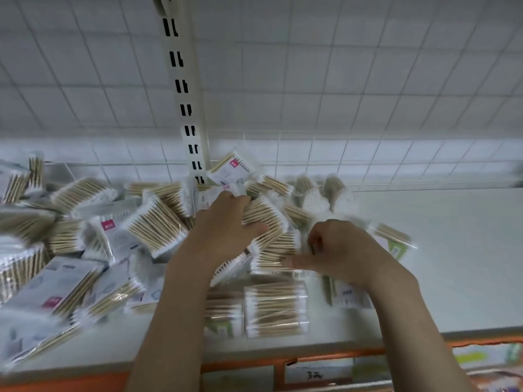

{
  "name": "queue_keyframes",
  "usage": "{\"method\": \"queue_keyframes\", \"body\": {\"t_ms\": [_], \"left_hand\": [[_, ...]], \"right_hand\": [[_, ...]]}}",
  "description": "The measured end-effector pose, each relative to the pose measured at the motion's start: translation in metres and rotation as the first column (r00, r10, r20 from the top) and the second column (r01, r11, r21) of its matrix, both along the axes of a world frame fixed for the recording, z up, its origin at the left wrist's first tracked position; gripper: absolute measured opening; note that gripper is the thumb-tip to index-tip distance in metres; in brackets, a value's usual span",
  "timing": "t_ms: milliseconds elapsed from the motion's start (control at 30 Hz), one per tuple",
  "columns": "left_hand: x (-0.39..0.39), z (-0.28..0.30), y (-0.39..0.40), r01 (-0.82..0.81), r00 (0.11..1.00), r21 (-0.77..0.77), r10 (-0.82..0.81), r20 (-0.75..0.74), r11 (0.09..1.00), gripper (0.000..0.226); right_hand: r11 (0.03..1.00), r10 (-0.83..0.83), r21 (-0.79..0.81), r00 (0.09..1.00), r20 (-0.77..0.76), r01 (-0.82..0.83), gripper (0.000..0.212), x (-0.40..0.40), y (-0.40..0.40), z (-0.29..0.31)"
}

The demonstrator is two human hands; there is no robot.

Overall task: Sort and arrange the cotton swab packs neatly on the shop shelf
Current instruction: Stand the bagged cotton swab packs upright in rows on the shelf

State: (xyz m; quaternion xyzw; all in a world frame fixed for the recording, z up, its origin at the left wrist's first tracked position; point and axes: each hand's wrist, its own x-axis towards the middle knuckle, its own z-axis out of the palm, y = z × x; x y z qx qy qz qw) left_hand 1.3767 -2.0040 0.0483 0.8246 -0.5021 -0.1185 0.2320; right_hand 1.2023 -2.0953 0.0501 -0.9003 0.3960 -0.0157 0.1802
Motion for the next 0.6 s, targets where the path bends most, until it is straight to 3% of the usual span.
{"method": "queue_keyframes", "body": {"t_ms": [100,233,433,533,600], "left_hand": [[0.003,-0.002,0.006,0.009,0.997,-0.132,-0.018,-0.069,0.991,0.055],[0.004,0.002,0.014,-0.027,0.986,-0.307,-0.024,-0.163,0.951,0.039],[-0.009,0.008,0.016,-0.126,0.965,-0.415,0.015,-0.262,0.901,0.043],[-0.017,0.011,0.018,-0.152,0.946,-0.449,-0.001,-0.324,0.881,0.059],[-0.02,0.012,0.02,-0.16,0.951,-0.479,0.005,-0.309,0.863,0.059]], "right_hand": [[0.998,0.008,-0.061,0.998,-0.069,-0.013,0.071,0.009,0.002,0.002],[0.998,0.048,-0.036,0.997,-0.056,-0.05,0.056,0.019,0.004,0.005],[0.993,-0.008,0.118,0.997,0.079,-0.002,0.041,0.021,0.005,0.01],[0.981,-0.048,0.19,0.991,0.125,0.024,0.051,0.022,0.004,0.013],[0.975,-0.056,0.22,0.986,0.159,0.02,0.054,0.022,0.003,0.015]]}}
